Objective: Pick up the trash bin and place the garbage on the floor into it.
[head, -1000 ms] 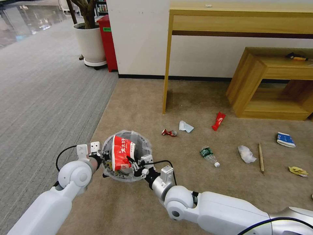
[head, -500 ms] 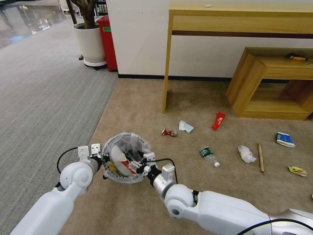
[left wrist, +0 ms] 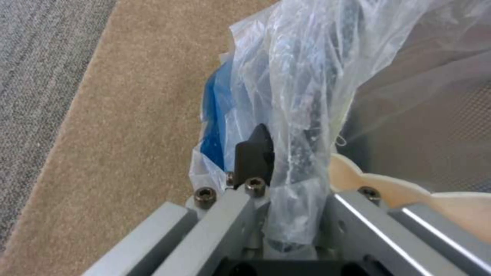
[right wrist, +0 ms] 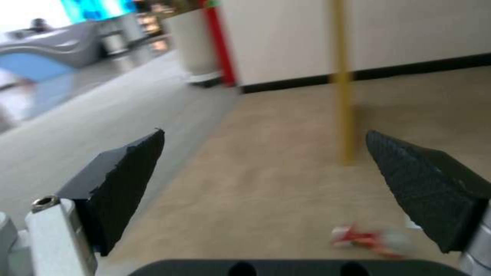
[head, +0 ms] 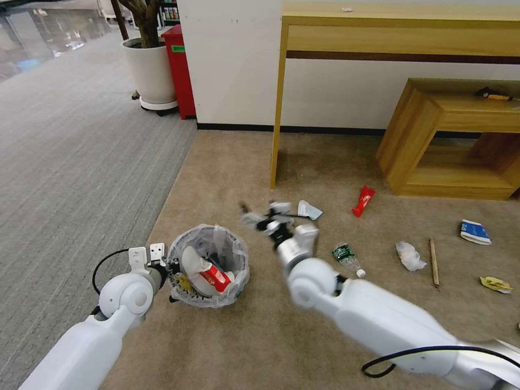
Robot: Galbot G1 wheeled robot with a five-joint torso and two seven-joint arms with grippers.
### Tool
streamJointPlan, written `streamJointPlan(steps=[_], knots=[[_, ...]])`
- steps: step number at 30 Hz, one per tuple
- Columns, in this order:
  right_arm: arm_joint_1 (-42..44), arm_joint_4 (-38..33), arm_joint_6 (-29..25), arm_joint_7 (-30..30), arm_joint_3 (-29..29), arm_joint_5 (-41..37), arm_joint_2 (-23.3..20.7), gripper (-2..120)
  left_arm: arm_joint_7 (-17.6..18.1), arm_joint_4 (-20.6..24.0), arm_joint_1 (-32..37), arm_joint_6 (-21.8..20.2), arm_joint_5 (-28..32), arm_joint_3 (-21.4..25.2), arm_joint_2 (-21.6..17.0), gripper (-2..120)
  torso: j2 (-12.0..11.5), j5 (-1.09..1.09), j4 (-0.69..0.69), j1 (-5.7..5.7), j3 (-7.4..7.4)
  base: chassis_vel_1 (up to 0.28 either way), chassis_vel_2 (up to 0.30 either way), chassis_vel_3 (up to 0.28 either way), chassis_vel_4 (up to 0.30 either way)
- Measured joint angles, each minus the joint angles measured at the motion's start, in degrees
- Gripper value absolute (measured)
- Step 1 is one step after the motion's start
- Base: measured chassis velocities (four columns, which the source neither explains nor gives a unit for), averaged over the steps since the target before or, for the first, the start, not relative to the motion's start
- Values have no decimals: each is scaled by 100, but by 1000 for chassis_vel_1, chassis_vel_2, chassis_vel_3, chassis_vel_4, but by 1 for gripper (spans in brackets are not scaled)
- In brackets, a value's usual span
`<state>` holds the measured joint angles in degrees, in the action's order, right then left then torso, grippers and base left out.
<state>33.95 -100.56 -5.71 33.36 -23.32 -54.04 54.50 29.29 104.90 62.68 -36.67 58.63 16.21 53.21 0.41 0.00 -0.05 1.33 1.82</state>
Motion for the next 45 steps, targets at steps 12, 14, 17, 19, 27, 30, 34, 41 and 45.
streamJointPlan(steps=[12,14,17,19,27,30,34,41,45], knots=[[1810,650,102,97,1750,697,-598,100,-1,3,-80,5,14,-42,48,0,0,1,0,-1,0,0,0,0,0],[2052,963,68,109,1938,902,-587,100,3,43,-85,5,27,-40,65,0,0,0,3,-1,0,0,0,0,0],[2207,1217,50,81,2038,1009,-567,100,3,75,-72,5,29,-25,68,0,0,0,0,-1,-1,0,0,0,0],[2251,1432,32,56,2062,1081,-521,100,-2,100,-39,9,29,-1,70,0,1,-1,-1,-1,-1,0,0,0,0],[2072,2618,26,-163,1869,1190,-99,100,-60,229,133,37,-25,99,73,0,1,-2,2,-1,-1,0,0,0,0],[1923,3221,145,-286,1805,1117,125,100,-62,332,204,40,-32,122,58,0,1,-1,1,-1,0,0,0,0,0],[1825,3716,229,-352,1790,1190,322,100,-62,406,280,46,-36,150,43,0,1,-1,1,-1,0,0,0,0,0],[1710,4274,162,-484,1785,1349,446,100,-56,512,378,53,-75,168,86,0,1,-2,1,-1,0,0,0,0,0],[1617,4493,144,-557,1767,1404,473,100,-44,577,406,55,-90,163,124,0,1,-2,1,-1,0,0,0,0,0]])
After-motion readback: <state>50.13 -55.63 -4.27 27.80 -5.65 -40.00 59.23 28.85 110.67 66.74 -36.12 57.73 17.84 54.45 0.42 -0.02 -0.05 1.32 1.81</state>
